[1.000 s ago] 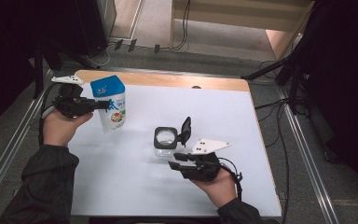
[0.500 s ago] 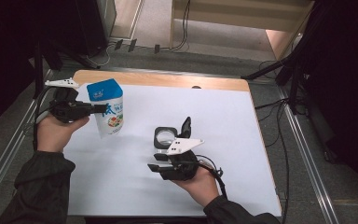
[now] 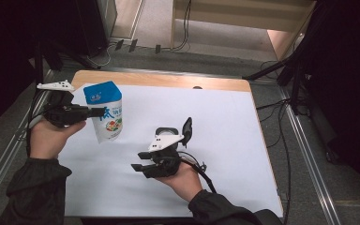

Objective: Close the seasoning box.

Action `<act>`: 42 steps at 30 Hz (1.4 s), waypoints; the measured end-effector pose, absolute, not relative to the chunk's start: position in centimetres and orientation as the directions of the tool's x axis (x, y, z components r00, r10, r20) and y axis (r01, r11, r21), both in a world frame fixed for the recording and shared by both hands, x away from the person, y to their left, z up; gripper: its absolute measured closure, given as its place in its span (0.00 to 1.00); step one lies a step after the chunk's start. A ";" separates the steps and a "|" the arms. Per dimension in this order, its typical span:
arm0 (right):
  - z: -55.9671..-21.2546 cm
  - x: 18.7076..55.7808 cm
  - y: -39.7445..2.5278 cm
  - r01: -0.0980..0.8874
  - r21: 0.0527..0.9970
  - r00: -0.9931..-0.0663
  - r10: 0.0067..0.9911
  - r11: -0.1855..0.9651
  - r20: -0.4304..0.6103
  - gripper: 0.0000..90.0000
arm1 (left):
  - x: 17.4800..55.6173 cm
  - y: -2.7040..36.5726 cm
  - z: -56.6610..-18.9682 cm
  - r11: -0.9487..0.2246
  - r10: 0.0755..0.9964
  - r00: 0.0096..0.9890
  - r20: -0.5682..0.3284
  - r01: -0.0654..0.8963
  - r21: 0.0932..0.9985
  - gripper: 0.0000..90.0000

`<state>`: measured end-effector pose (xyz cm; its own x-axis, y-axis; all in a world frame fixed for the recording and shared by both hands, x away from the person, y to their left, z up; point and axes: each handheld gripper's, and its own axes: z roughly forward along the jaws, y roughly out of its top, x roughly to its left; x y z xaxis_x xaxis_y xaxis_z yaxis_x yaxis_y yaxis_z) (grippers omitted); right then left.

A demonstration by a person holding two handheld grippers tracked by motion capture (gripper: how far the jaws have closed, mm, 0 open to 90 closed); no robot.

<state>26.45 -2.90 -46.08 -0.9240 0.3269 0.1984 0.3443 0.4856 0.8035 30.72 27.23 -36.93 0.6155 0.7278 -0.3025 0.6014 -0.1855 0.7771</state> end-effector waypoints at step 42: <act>-49.4 28.2 2.3 0.380 0.814 -0.895 0.396 0.440 0.204 0.59 | 26.0 23.7 -34.3 -0.287 0.646 0.710 -0.281 0.567 0.772 1.00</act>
